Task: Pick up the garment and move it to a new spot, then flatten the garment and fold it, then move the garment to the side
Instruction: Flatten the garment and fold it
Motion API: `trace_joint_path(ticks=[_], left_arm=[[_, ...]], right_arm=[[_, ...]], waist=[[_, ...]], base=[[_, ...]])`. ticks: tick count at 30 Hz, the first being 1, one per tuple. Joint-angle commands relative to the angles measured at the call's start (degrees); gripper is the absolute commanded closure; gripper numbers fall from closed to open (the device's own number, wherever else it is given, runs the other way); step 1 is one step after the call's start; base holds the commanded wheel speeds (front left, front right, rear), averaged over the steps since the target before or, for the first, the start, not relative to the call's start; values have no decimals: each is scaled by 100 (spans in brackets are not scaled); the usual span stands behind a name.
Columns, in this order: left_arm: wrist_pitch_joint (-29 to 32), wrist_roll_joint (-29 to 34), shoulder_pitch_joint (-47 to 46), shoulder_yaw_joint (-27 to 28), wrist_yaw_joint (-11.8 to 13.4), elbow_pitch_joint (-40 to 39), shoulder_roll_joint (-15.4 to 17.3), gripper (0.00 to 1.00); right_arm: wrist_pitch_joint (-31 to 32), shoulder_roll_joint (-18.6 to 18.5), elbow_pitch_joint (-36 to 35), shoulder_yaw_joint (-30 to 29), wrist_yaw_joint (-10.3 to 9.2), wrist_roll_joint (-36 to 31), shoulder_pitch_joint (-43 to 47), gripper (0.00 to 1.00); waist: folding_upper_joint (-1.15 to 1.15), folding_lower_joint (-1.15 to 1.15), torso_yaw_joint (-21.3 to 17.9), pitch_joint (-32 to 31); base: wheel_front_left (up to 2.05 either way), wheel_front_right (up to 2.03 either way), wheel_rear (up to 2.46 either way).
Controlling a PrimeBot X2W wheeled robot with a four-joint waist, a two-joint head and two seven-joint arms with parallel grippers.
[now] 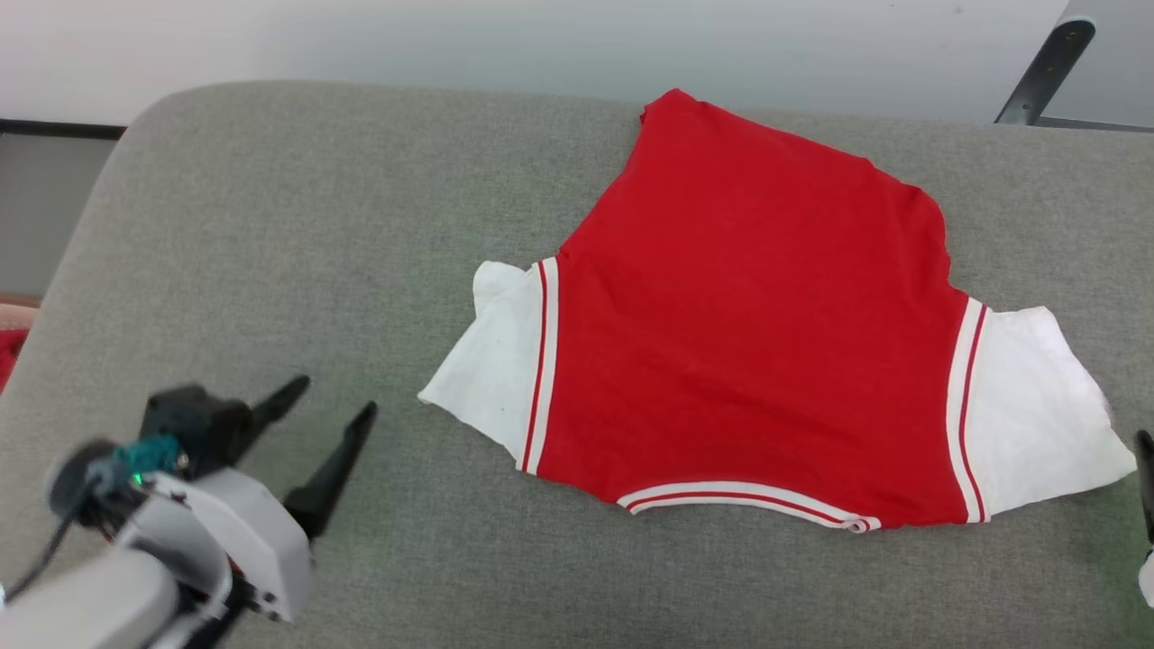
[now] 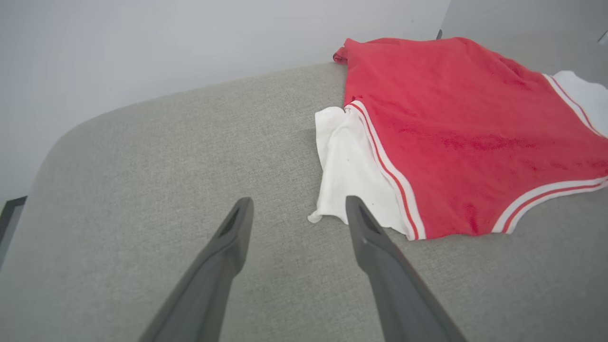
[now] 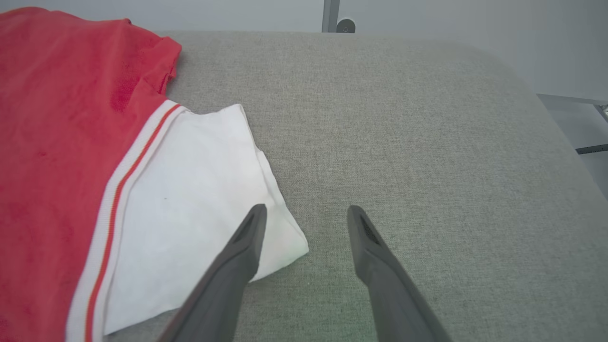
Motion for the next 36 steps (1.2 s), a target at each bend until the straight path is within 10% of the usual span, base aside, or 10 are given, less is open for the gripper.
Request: trace_joint_path(ticks=[1, 7, 13, 23, 36], left_arm=[[165, 106, -192, -32, -93, -48, 120, 0], [1535, 941, -1145, -537, -1287, -252, 531, 0], [2651, 1679, -2072, -1064, -2375, 54, 167, 0], [3552, 2087, -1881, -1417, -2469, 305, -120, 0], [3269, 2378, -1814, -1448, -2470, 1062, -220, 0]], right_arm=[[-70, 53, -22, -101, -4, -97, -60, 0], [-299, 295, -261, -142, -4, -147, -95, 0], [-313, 378, -755, 384, -4, 254, -105, 0], [-181, 331, -1442, 1243, -4, 611, -134, 0], [-185, 335, -1571, 1235, -4, 697, -22, 0]], waist=[[0, 0, -3, -12], [0, 0, -92, 14], [0, 0, -400, 99], [0, 0, -1124, 408], [0, 0, -1256, 596]], base=[[0, 0, 0], [0, 0, 0], [0, 0, 0], [0, 0, 0], [0, 0, 0]])
